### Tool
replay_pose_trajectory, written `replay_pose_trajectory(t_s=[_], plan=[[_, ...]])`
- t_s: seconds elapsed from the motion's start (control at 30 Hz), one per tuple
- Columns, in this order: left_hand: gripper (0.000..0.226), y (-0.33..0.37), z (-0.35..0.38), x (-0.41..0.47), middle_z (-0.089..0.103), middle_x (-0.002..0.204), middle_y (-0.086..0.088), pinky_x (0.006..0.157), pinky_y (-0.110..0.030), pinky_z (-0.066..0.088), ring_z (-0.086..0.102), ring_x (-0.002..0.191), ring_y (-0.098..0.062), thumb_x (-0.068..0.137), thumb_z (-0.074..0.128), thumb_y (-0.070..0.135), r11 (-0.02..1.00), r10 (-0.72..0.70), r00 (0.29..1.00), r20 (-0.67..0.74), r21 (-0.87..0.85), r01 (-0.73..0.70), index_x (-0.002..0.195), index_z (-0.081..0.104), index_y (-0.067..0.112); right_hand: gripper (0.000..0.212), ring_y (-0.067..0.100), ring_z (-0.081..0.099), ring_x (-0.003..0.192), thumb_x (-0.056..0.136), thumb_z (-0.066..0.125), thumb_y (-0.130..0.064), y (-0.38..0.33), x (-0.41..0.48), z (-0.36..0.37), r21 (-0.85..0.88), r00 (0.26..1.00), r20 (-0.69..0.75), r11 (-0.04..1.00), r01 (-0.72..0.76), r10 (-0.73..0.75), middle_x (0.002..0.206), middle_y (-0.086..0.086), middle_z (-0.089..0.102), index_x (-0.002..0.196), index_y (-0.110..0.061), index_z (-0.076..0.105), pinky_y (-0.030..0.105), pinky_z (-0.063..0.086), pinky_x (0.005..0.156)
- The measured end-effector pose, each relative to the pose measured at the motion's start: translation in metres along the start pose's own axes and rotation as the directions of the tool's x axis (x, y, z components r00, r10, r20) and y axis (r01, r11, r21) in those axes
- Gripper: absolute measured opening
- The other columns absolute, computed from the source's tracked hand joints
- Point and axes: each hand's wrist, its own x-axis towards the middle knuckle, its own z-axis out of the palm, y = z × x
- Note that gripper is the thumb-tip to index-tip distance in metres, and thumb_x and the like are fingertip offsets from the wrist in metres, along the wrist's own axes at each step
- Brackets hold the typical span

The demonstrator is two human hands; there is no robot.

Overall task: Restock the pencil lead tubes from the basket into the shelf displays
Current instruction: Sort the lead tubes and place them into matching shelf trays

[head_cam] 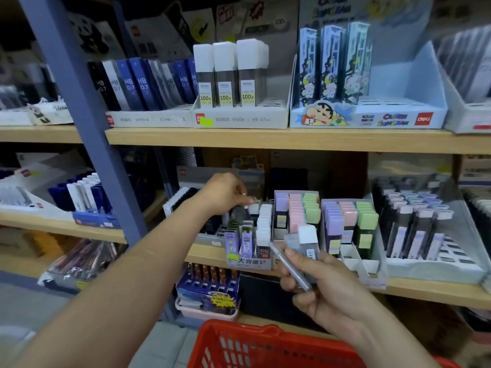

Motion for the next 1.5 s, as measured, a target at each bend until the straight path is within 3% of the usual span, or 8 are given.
replay_pose_trajectory(t_s=[0.23,0.5,0.7,0.93,1.0,1.1,1.23,1.5], plan=[[0.049,0.015,0.011,0.011,0.071,0.089,-0.006,0.068,-0.027,0.044,0.064,0.089,-0.02,0.073,0.071,0.06,0.973,-0.019,1.0,0.025,0.232,0.013,0.084,0.074,0.013,0.039,0.015,0.052,0.049,0.069,0.073,-0.016,0.005,0.006,-0.001,0.02,1.0,0.019,1.0,-0.016,0.015,0.068,0.01,0.058,0.106,-0.001,0.071,0.015,0.032,0.031],[0.028,0.011,0.016,0.017,0.07,0.092,-0.004,0.081,-0.032,0.051,0.063,0.092,-0.02,0.083,0.071,0.043,0.975,0.015,1.0,0.023,0.222,-0.02,0.091,0.073,0.017,0.036,0.019,0.058,0.054,0.069,0.071,-0.006,0.008,0.009,-0.014,0.111,1.0,0.014,0.993,-0.027,0.025,0.077,0.014,0.066,0.105,-0.002,0.072,0.018,0.039,0.033],[0.01,0.003,0.02,0.01,0.063,0.077,0.009,0.076,-0.025,0.049,0.061,0.08,-0.012,0.081,0.077,0.025,0.999,0.023,0.999,-0.035,0.036,-0.021,0.083,0.069,0.02,0.062,0.022,0.061,0.059,0.066,0.07,0.002,0.013,0.014,-0.019,0.198,1.0,-0.013,0.98,-0.023,0.026,0.085,0.023,0.067,0.125,0.011,0.054,0.02,0.043,0.038],[0.006,0.006,0.018,0.0,0.072,0.087,0.006,0.08,-0.02,0.048,0.064,0.087,-0.008,0.086,0.07,0.016,0.998,-0.023,0.992,-0.122,-0.06,0.015,0.087,0.076,0.016,0.065,0.02,0.064,0.064,0.062,0.071,0.007,0.011,0.011,-0.015,0.229,0.998,0.031,0.972,0.047,-0.056,0.087,0.023,0.066,0.125,0.013,0.052,0.017,0.045,0.042],[0.009,0.015,0.009,-0.014,0.07,0.083,0.008,0.074,-0.018,0.045,0.062,0.083,-0.007,0.089,0.067,0.018,0.967,-0.042,0.978,-0.207,-0.254,-0.012,0.088,0.076,0.018,0.055,0.018,0.063,0.061,0.067,0.069,0.002,0.009,0.01,-0.015,0.255,0.997,0.043,0.966,0.043,-0.056,0.083,0.023,0.068,0.119,0.012,0.056,0.016,0.045,0.041],[0.015,0.037,-0.009,-0.053,0.074,0.088,0.0,0.067,-0.021,0.048,0.059,0.074,-0.008,0.095,0.059,0.021,0.755,0.097,0.995,0.014,-0.652,-0.064,0.095,0.074,0.016,0.036,0.014,0.059,0.057,0.071,0.064,-0.004,0.004,0.006,-0.013,0.324,0.995,0.075,0.945,0.04,-0.067,0.079,0.02,0.067,0.105,0.01,0.067,0.013,0.042,0.038],[0.021,0.053,-0.017,-0.098,0.073,0.102,-0.001,0.074,-0.022,0.05,0.064,0.087,-0.008,0.084,0.064,0.025,0.635,0.352,0.92,0.173,-0.766,-0.099,0.103,0.073,0.021,0.034,0.012,0.057,0.059,0.076,0.061,-0.006,0.0,0.001,-0.008,0.395,0.988,0.135,0.919,0.011,-0.07,0.08,0.017,0.064,0.107,0.008,0.069,0.012,0.041,0.037],[0.011,0.072,-0.023,-0.114,0.066,0.061,-0.003,0.049,-0.016,0.048,0.055,0.05,-0.009,0.075,0.075,0.009,0.624,0.033,0.997,-0.066,-0.778,-0.072,0.085,0.071,0.006,0.04,0.01,0.046,0.054,0.081,0.067,-0.029,-0.018,-0.012,-0.016,0.081,0.976,0.194,0.994,0.079,-0.094,0.079,0.014,0.066,0.114,-0.006,0.068,0.012,0.031,0.035]])
